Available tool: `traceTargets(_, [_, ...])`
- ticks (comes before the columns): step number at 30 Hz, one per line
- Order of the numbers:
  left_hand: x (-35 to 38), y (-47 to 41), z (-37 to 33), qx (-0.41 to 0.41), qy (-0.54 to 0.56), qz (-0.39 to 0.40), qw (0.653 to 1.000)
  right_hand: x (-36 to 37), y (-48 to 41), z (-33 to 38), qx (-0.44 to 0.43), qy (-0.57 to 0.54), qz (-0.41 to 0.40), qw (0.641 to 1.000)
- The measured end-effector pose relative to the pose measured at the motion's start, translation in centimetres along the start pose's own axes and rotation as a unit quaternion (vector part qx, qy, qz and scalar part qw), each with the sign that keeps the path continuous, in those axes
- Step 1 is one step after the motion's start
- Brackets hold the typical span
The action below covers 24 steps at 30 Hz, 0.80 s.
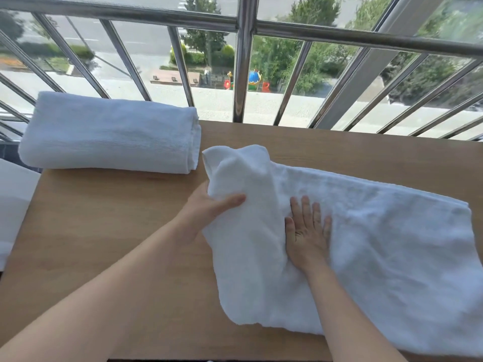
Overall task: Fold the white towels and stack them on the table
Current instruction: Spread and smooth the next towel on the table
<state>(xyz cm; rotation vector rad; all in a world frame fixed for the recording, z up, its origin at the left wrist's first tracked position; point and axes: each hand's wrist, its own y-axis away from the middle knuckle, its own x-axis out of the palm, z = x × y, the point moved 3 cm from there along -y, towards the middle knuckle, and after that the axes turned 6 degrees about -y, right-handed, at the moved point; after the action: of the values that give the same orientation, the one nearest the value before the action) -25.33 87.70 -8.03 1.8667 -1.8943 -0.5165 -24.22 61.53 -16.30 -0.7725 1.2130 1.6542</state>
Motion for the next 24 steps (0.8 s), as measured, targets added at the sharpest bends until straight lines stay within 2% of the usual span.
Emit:
traceTargets(3, [-2.6,0.4,0.6,-0.042,-0.021,-0.016,0.999,-0.1,-0.2,-0.2,0.005,0.027,0.002,1.0])
traceTargets(7, [-3.5,0.4,2.6,-0.093,0.026,-0.007,0.995,-0.3,0.0,0.6,0.027,0.037,0.009,0.999])
traceTargets(10, [-3.6,0.1,3.8,-0.112,0.005,0.097,0.989,0.0,1.1,3.2,0.03,-0.034,-0.026,0.999])
traceTargets(12, [-4.0,0.0,4.4,-0.121,0.012,0.133,0.984,1.3,2.5,5.6,0.009,-0.049,-0.028,0.998])
traceTargets(14, [-4.8,0.1,4.9,-0.112,-0.009,0.106,0.988,3.2,3.9,7.2,0.008,-0.016,-0.019,1.0])
traceTargets(16, [-5.9,0.4,5.4,-0.089,-0.097,0.025,0.991,4.5,4.7,7.3,0.018,0.024,-0.029,0.999])
traceTargets(18, [-6.9,0.8,6.5,-0.091,-0.183,-0.044,0.978,4.7,5.0,6.6,0.009,0.05,-0.042,0.998])
traceTargets(20, [-7.3,1.0,8.0,-0.115,-0.199,-0.043,0.972,4.6,5.1,5.8,-0.009,0.067,-0.049,0.996])
traceTargets(22, [-7.0,1.1,8.5,-0.126,-0.198,-0.002,0.972,4.3,5.0,5.0,-0.027,0.071,-0.06,0.995])
traceTargets(24, [-6.5,0.3,7.9,-0.102,-0.195,0.005,0.975,3.7,4.6,4.2,-0.035,0.071,-0.058,0.995])
